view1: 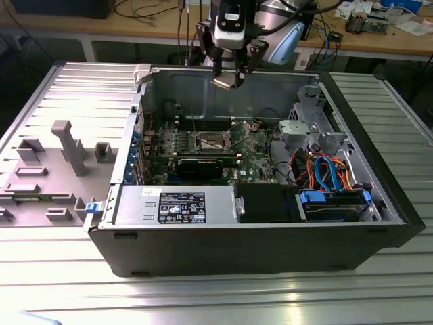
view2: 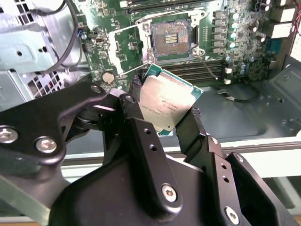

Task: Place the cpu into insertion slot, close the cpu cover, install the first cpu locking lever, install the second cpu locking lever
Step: 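Place the cpu into insertion slot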

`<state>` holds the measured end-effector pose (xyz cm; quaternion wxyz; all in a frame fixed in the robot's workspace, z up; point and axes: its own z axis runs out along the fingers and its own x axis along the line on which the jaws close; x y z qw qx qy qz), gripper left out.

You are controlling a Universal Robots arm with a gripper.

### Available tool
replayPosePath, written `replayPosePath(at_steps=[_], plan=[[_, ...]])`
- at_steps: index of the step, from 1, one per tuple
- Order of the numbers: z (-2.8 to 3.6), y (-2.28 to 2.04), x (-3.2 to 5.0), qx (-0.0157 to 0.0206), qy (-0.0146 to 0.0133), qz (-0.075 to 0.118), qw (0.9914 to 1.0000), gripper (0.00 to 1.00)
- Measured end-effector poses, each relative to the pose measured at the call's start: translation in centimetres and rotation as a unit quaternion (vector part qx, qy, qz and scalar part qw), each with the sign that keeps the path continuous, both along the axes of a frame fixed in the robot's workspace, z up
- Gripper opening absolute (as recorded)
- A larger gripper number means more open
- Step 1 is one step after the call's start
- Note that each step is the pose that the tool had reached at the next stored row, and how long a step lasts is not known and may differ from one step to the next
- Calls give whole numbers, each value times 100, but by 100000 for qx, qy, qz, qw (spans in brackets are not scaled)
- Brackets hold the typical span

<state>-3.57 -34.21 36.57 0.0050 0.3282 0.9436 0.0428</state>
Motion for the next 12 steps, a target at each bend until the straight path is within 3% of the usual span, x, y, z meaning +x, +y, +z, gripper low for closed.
replayPosePath(at_steps=[5,12], plan=[[-15,0,0,-13,5,-2714,99963,55],[-16,0,0,-7,11,-2936,99957,55]])
